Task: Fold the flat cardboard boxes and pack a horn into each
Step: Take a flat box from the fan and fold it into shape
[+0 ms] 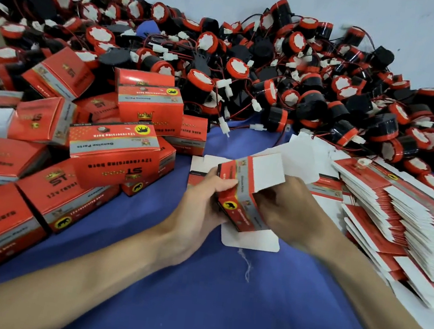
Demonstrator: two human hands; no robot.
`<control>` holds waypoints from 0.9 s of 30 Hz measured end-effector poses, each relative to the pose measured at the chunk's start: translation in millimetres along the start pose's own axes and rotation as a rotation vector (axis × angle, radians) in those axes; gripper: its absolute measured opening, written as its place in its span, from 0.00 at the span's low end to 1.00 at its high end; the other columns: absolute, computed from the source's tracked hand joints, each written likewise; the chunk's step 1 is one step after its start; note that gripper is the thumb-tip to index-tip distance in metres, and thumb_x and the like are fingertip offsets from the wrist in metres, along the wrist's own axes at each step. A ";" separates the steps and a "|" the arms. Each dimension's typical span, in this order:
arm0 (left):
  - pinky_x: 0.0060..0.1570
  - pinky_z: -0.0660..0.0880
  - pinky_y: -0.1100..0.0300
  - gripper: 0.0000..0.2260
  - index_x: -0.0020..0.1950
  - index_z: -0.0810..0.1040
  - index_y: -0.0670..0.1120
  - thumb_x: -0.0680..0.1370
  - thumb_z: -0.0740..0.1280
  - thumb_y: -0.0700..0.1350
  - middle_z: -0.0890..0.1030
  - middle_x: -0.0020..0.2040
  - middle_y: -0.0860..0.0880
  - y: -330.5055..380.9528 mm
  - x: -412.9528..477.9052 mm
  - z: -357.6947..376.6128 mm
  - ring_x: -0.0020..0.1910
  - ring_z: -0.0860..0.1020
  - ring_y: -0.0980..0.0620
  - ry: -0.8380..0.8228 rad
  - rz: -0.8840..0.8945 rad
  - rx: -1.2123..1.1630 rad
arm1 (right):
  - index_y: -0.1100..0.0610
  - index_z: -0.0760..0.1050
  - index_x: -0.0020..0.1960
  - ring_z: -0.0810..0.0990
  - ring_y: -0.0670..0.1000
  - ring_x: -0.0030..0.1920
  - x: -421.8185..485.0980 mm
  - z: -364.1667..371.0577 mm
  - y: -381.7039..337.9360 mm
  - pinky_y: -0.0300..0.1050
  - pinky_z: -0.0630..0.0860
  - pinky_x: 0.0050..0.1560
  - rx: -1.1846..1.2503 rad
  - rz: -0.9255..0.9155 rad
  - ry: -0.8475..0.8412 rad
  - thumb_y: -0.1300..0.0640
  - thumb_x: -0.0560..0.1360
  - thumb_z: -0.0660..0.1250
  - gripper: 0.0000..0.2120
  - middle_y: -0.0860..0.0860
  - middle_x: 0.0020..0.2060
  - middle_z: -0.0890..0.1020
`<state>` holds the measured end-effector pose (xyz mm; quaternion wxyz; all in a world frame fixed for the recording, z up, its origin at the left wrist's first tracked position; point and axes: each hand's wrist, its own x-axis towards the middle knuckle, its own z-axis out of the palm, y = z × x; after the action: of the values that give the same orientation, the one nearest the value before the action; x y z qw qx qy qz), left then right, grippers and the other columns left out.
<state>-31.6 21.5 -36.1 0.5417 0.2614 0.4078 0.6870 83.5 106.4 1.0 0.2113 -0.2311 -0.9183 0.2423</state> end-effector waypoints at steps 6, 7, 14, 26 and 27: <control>0.56 0.77 0.54 0.26 0.59 0.76 0.54 0.64 0.73 0.60 0.83 0.54 0.54 2.6 2.9 1.2 0.55 0.81 0.52 -0.016 0.065 0.370 | 0.62 0.74 0.36 0.70 0.48 0.36 3.2 -5.8 -4.6 0.34 0.64 0.35 -0.062 -0.111 -0.125 0.68 0.70 0.58 0.08 0.52 0.34 0.79; 0.52 0.78 0.61 0.27 0.57 0.75 0.56 0.61 0.74 0.62 0.83 0.51 0.60 3.1 4.3 0.1 0.53 0.81 0.58 0.007 0.111 0.457 | 0.62 0.75 0.36 0.70 0.47 0.36 2.6 -5.1 -4.5 0.34 0.63 0.35 -0.067 -0.115 -0.097 0.65 0.69 0.59 0.07 0.49 0.34 0.77; 0.49 0.75 0.61 0.27 0.54 0.70 0.60 0.60 0.77 0.64 0.78 0.52 0.58 15.8 15.3 -22.5 0.50 0.77 0.63 0.071 0.371 1.024 | 0.63 0.77 0.37 0.74 0.45 0.30 12.7 -11.1 3.7 0.33 0.67 0.33 -0.181 -0.329 0.030 0.71 0.70 0.61 0.08 0.52 0.31 0.78; 0.41 0.70 0.71 0.28 0.57 0.68 0.55 0.58 0.71 0.53 0.76 0.51 0.61 18.1 24.9 -37.9 0.48 0.73 0.67 0.276 0.216 0.988 | 0.63 0.79 0.39 0.73 0.41 0.30 152.1 19.8 23.0 0.35 0.67 0.35 0.283 0.439 -0.093 0.57 0.78 0.66 0.12 0.59 0.34 0.79; 0.38 0.68 0.73 0.27 0.55 0.69 0.55 0.57 0.70 0.52 0.76 0.50 0.61 18.2 24.8 -38.0 0.47 0.73 0.68 0.280 0.201 0.958 | 0.68 0.80 0.42 0.74 0.44 0.33 147.6 18.1 23.7 0.37 0.66 0.36 0.251 0.410 -0.011 0.59 0.79 0.65 0.14 0.63 0.37 0.80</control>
<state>-78.5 33.3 -42.9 0.2326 0.4238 0.7186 0.5000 -36.6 196.3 14.5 0.1797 -0.3831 -0.8161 0.3937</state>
